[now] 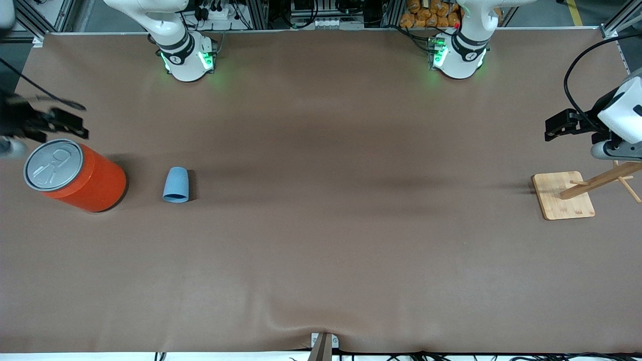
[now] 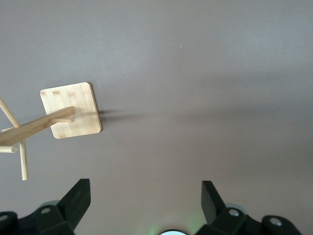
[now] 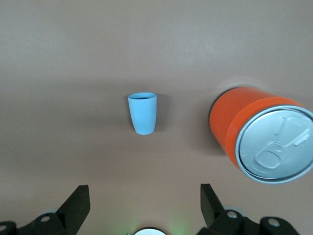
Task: Flip cup
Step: 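Reach the right gripper down to the blue cup beside the red can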
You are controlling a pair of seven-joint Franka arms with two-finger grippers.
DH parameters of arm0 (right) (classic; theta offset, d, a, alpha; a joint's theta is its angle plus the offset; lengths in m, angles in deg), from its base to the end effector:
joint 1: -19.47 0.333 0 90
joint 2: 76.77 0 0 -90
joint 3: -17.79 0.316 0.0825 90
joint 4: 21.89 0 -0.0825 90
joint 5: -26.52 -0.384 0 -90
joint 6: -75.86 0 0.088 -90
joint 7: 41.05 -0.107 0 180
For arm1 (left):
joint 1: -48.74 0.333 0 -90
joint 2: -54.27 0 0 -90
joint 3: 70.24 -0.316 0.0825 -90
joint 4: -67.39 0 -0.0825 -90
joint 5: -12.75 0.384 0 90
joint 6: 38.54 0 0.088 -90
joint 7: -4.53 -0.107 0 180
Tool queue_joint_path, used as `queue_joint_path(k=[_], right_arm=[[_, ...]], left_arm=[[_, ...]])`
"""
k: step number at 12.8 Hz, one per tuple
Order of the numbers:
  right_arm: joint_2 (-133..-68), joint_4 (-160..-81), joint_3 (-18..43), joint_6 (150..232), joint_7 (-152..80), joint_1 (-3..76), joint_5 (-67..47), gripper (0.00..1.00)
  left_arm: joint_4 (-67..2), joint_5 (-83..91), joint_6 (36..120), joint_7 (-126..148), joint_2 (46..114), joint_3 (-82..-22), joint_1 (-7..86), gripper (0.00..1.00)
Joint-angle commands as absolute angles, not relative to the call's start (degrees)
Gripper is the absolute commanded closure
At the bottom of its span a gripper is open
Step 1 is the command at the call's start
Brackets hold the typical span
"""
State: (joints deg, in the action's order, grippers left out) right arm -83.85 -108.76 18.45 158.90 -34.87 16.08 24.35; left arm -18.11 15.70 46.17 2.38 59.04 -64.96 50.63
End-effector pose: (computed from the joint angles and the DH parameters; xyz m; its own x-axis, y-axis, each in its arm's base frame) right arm 0.5753 -0.0234 0.5706 0.9808 0.0657 -0.1838 0.0556 -0.9967 -0.0593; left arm 0.5695 -0.0255 0.6070 0.9909 -0.0919 -0.0980 -0.0962 -0.9945 -0.0402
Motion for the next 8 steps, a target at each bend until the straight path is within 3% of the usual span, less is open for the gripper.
queue_joint_path(k=[1,8], right_arm=[[-86.4,-110.2,18.4,158.1,-35.1,15.9,24.1,0.00],[-82.4,-138.0,18.8,181.6,-40.1,17.4,23.3,0.00]], left_arm=[[-17.4,15.6,46.4,2.6,59.5,-64.7,51.3,0.00],[-17.7,15.6,46.4,2.6,59.6,-64.7,51.3,0.00]])
